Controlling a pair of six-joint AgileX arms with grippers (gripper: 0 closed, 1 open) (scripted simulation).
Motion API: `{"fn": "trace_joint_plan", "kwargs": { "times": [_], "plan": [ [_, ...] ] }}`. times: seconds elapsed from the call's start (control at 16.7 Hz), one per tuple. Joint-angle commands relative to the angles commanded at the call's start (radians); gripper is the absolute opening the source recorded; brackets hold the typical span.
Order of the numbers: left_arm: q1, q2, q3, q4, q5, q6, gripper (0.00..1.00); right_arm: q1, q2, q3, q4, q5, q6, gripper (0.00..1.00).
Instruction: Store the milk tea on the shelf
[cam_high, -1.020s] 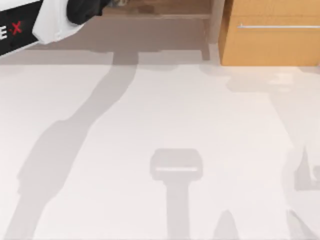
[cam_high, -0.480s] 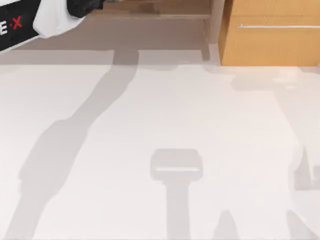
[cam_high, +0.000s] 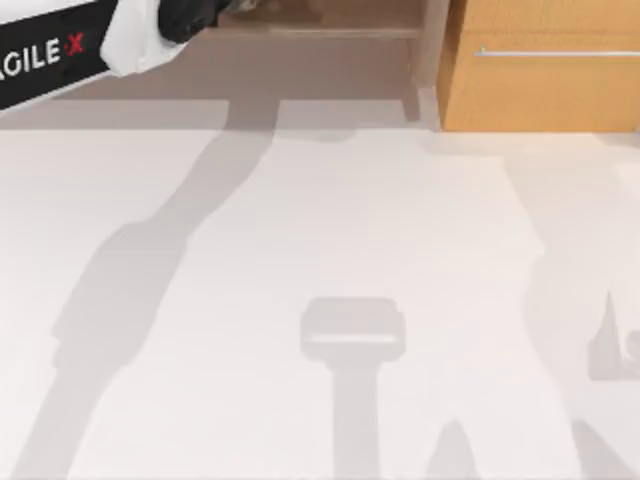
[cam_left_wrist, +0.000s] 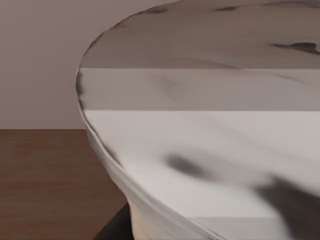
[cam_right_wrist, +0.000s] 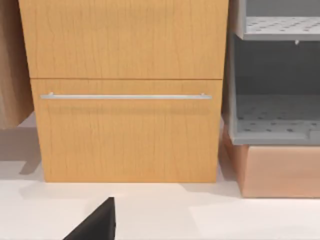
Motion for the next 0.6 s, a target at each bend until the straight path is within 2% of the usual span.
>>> {"fn": "trace_joint_plan", "kwargs": {
  "times": [0.3,0.6],
  "plan": [
    [0.003,0.018,0.009,0.007,0.004,0.001,0.0,0.0,0.0,0.0,0.0,0.0,0.0,1.0],
    [0.003,0.018,0.009,0.007,0.004,0.001,0.38,0.0,0.0,0.0,0.0,0.0,0.0,1.0]
  ]
}}
